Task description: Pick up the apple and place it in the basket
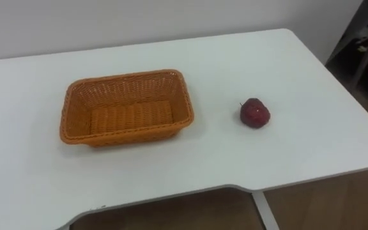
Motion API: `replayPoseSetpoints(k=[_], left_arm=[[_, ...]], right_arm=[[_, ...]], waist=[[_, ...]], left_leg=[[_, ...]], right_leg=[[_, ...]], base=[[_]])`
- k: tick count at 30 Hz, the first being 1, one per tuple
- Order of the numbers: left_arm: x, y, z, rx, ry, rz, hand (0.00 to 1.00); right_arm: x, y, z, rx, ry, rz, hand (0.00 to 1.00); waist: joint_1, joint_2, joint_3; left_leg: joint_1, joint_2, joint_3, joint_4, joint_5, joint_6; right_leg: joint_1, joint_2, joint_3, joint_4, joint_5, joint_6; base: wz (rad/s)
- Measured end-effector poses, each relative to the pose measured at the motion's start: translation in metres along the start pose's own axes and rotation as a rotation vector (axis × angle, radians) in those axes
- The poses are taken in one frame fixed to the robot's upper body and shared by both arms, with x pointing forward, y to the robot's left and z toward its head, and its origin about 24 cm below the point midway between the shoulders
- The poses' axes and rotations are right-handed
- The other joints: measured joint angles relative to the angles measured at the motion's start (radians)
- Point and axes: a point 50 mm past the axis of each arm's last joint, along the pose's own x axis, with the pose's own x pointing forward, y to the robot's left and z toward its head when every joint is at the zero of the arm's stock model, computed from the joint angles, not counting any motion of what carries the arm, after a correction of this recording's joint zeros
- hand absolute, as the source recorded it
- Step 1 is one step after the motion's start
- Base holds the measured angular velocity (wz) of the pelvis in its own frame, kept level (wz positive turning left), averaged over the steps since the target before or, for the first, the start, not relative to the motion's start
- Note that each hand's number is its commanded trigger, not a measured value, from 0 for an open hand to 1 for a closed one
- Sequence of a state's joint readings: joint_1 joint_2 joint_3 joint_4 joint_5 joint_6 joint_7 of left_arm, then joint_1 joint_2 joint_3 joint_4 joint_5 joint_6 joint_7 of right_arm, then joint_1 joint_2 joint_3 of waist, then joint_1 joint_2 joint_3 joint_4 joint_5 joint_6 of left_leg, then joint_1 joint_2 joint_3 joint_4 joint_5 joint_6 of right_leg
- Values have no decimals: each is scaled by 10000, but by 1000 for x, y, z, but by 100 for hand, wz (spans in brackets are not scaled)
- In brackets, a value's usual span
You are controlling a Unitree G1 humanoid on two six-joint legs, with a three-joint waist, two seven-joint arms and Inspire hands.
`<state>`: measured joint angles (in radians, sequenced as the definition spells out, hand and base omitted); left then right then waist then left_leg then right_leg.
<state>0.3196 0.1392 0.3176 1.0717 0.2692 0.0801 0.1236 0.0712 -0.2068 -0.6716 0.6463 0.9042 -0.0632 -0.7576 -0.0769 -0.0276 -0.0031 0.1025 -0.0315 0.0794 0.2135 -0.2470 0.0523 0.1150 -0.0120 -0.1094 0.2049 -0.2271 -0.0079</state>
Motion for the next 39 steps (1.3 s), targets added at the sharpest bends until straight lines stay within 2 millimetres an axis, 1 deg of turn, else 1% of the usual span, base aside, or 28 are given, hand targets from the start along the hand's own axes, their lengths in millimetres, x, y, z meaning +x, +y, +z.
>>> replayPoseSetpoints(k=[1,2,4,5,7,9,11,12,13,15,16,19,22,27,29,31,37,39], left_arm=[[0,-1,2,102,-93,-14,0],[0,-1,2,182,-138,-31,0],[0,-5,4,550,-310,-170,0],[-1,-6,5,577,-352,-201,0],[0,-6,5,619,-380,-222,0],[0,-6,6,691,-416,-231,0],[-1,-9,5,915,-433,-340,0],[-1,-10,5,937,-453,-384,0],[-1,-10,6,1006,-459,-400,0],[0,-12,11,1142,-564,-474,0],[0,-14,15,1238,-725,-554,0],[0,-16,17,1257,-804,-643,0],[0,-17,17,1435,-832,-720,0],[0,-18,15,1581,-791,-931,0],[0,-18,14,1623,-776,-999,0],[0,-18,17,1687,-848,-1151,0],[0,-15,21,1706,-1069,-1195,0],[1,-12,22,1734,-1093,-1125,0]], right_arm=[[-9,12,10,-208,-867,327,0],[-14,17,15,-266,-1243,493,0],[-33,37,29,-546,-2706,1200,0],[-39,41,32,-630,-3094,1358,0],[-59,54,46,-972,-4822,2028,0],[-66,57,53,-1191,-5832,2286,0],[-78,62,56,-1285,-6534,2651,0],[-88,66,59,-1374,-7039,3059,0],[-96,70,59,-1514,-7521,3469,0],[-107,76,59,-1770,-8162,4059,0],[-113,79,58,-1921,-8365,4484,0],[-121,86,51,-2374,-8607,5340,0],[-128,93,41,-3028,-8582,6427,0],[-135,100,29,-3792,-8333,7820,0],[-138,104,25,-4034,-8214,8338,0],[-141,111,22,-4327,-8094,8943,0],[-153,127,24,-5184,-8394,10624,0],[-154,128,24,-5355,-8424,10915,0]], waist=[[15,-13,-1],[27,-23,2],[37,-55,-2],[65,-61,-1],[201,-66,7],[269,-90,3],[320,-84,5],[366,-82,7],[436,-89,13],[552,-113,15],[577,-126,25],[639,-178,62],[772,-165,139],[846,-184,142],[835,-200,147],[849,-214,134],[877,-201,111],[908,-227,89]], left_leg=[[-111,5,8,91,0,0],[-134,6,13,97,1,0],[-163,9,5,92,14,10],[-165,9,2,88,16,12],[-194,16,-16,73,16,13],[-212,15,-44,63,16,13],[-220,8,-22,19,16,13],[-232,2,-18,-2,18,9],[-221,9,-21,-12,23,3],[-190,16,-21,-30,25,0],[-180,18,-19,-78,28,-4],[-152,18,-25,-95,29,-5],[-134,28,-42,-101,29,-4],[-110,27,-157,-84,34,4],[-54,20,-244,-83,34,5],[-47,20,-292,-81,36,3],[-46,26,-386,-68,56,-6],[-32,28,-393,-74,63,-13]], right_leg=[[-89,1,2,17,3,-6],[-130,2,9,24,3,-6],[-170,9,41,10,7,-12],[-172,8,45,12,7,-12],[-188,12,39,2,8,-13],[-181,9,11,-4,15,-12],[-220,7,2,-26,14,-11],[-264,8,4,-21,14,-11],[-275,19,25,-2,15,-12],[-261,26,33,-4,15,-12],[-263,28,30,-19,15,-12],[-248,28,33,-29,16,-13],[-202,16,31,-44,16,-13],[-80,-10,-8,-58,16,-12],[38,-19,-74,-150,17,-11],[64,-24,-182,-196,18,-10],[67,-35,-320,-201,25,-20],[84,-33,-320,-202,26,-21]], base=[[0],[0],[0],[0],[0],[2],[0],[-5],[-6],[-2],[0],[0],[0],[7],[11],[9],[5],[0]])
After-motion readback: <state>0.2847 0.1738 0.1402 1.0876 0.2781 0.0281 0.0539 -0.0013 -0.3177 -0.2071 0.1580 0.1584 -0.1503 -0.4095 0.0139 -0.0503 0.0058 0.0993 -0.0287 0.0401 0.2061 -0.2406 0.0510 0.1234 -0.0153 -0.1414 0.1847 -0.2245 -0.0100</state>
